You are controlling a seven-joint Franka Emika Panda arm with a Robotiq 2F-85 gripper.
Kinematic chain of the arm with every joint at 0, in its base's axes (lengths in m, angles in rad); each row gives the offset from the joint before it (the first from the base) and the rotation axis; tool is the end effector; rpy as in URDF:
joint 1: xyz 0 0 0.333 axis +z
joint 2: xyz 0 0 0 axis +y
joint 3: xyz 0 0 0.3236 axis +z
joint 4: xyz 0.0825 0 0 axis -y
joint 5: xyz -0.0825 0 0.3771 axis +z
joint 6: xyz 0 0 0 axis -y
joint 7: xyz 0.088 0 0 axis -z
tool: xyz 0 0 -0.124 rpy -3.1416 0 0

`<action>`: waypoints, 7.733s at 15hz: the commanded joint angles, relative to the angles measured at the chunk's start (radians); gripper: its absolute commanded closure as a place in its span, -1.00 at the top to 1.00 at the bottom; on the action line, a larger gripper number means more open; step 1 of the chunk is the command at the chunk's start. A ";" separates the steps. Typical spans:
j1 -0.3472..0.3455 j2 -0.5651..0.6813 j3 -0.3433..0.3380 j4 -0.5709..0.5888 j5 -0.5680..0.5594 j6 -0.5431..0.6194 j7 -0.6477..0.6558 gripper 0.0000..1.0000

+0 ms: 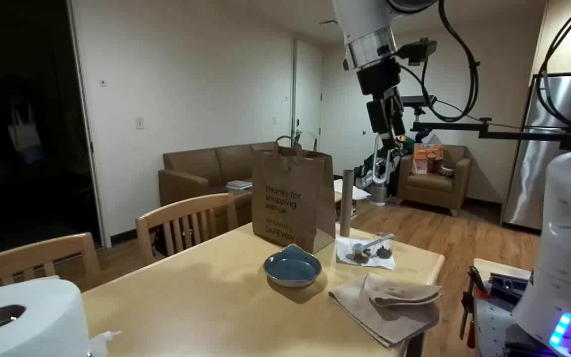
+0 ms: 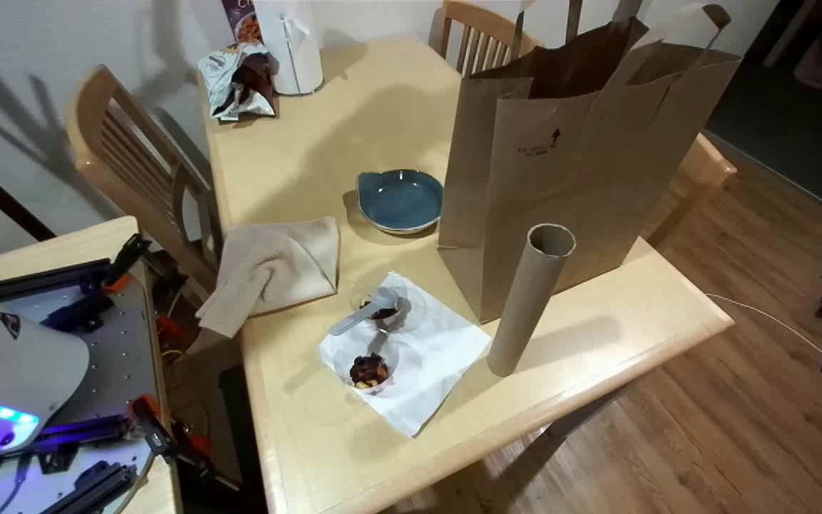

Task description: Use the towel to wipe the table

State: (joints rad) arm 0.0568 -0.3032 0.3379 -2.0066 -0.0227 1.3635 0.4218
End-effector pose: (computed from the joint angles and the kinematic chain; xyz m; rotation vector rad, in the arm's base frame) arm 0.3759 0.1695 0.5448 2.8622 -0.0859 -0.4062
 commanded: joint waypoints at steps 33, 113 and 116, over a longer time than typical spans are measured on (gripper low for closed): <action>0.058 0.103 -0.228 -0.396 -0.297 0.462 -0.648 1.00; 0.270 0.722 -0.269 -0.336 -0.740 1.384 -0.829 -0.93; 0.273 0.810 -0.228 -0.244 -0.753 1.396 -0.846 -0.93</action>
State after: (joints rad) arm 0.3485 0.4198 0.0624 -2.3448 -0.7374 2.7703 -0.4066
